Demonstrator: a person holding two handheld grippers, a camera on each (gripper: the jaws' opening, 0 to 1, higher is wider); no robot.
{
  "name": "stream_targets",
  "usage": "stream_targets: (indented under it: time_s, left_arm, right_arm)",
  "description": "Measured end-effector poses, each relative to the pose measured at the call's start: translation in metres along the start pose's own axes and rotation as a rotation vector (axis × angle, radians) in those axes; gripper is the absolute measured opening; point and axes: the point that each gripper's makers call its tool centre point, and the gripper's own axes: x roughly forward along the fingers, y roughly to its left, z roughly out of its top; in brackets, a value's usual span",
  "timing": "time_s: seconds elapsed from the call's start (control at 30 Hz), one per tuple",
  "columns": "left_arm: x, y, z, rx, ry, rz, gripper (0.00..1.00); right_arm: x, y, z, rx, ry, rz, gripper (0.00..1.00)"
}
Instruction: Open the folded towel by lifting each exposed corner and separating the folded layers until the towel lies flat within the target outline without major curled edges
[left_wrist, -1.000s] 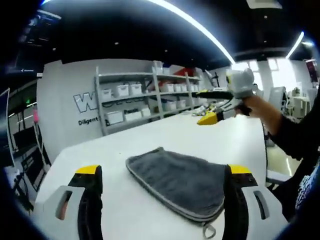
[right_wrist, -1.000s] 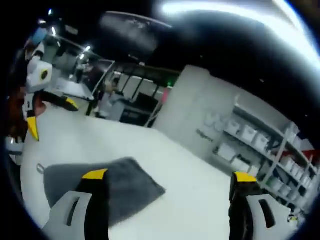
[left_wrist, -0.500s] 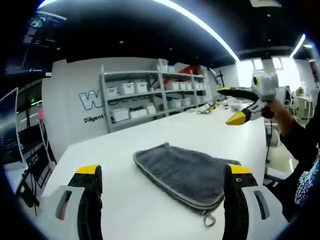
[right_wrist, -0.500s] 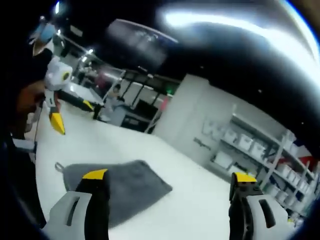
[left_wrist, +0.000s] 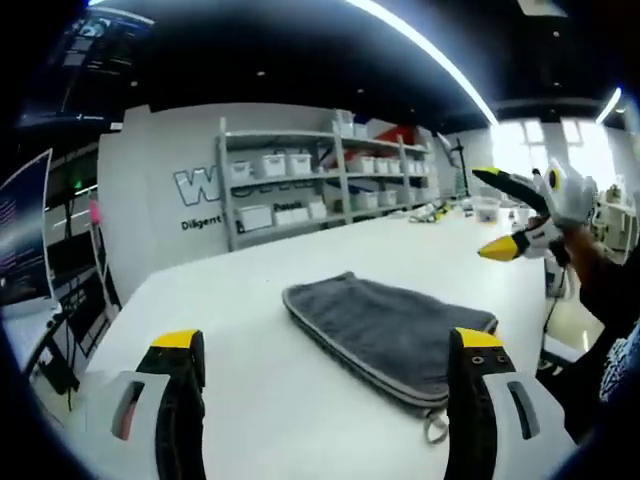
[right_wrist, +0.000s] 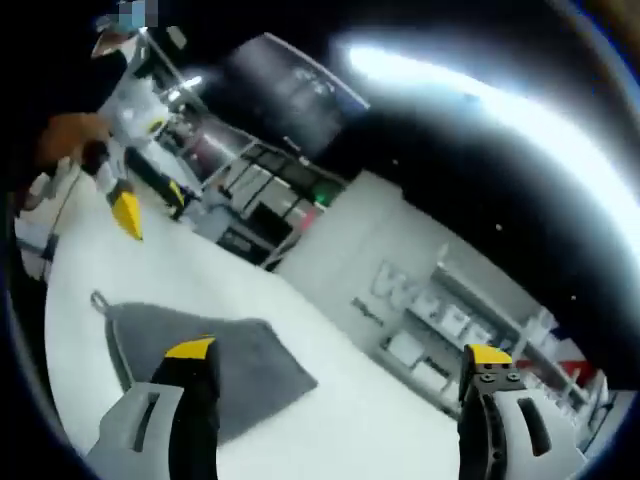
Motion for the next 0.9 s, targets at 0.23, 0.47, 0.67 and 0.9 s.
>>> stream_targets:
  time_s: [0.23, 0.47, 0.67, 0.9]
  left_arm:
    - [0.000, 0.011, 0.005, -0.007, -0.015, 0.020, 0.99]
    - [-0.004, 0.012, 0.004, 0.000, -0.019, 0.025, 0.99]
    - [-0.007, 0.015, 0.004, -0.003, -0.022, 0.037, 0.98]
    - [-0.007, 0.016, 0.003, -0.016, -0.026, 0.041, 0.97]
  right_arm:
    - [-0.015, 0.043, 0.002, -0.050, -0.005, 0.093, 1.00]
    - [-0.026, 0.073, -0.011, -0.180, 0.017, 0.179, 1.00]
    - [-0.023, 0.091, -0.017, -0.283, 0.026, 0.204, 1.00]
    - [-0.015, 0.102, -0.020, -0.369, 0.036, 0.225, 0.99]
